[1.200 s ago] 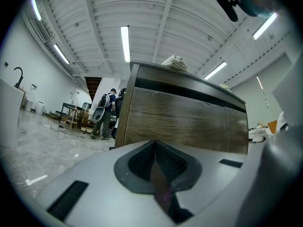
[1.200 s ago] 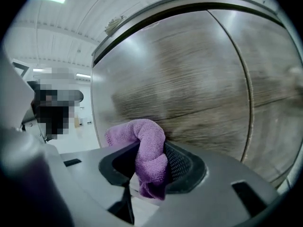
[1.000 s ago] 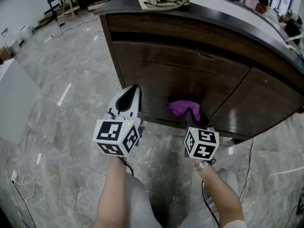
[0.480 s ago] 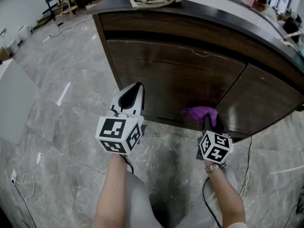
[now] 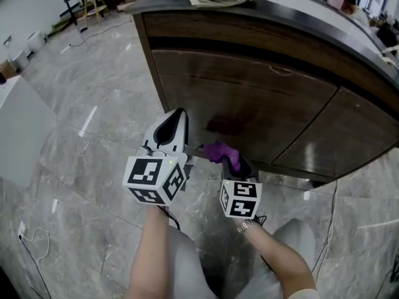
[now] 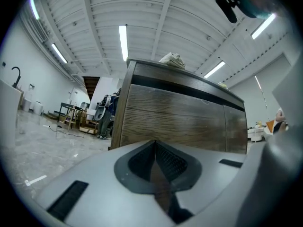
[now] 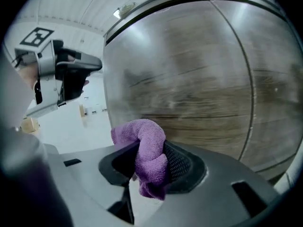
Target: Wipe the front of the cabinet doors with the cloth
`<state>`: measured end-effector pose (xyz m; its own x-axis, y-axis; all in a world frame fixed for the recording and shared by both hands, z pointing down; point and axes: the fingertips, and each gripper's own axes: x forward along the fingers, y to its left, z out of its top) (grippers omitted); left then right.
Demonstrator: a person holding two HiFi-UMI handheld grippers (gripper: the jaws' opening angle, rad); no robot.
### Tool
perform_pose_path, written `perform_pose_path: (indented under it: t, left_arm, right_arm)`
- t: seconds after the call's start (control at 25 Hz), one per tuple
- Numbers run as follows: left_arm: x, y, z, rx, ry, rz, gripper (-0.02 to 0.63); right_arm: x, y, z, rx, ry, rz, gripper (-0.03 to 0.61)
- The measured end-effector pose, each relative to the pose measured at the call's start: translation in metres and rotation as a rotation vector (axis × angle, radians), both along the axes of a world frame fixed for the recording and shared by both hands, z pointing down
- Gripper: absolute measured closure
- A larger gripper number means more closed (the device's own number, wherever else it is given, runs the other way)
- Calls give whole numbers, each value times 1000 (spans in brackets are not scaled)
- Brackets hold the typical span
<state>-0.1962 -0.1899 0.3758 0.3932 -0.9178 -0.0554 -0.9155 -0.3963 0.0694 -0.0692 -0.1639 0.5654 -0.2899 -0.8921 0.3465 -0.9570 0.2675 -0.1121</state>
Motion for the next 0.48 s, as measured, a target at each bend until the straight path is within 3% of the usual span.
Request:
perform_pose_path:
  t: [0.24,0.48]
  left_arm:
    - [-26,5,-4,6,35,-27,603]
    - [-45,6,-2,-2,57,-46,603]
  right_arm:
    - [-91,-22,13,-20,-24,-67,425]
    - [-133,-46,26,-15,59,-84,425]
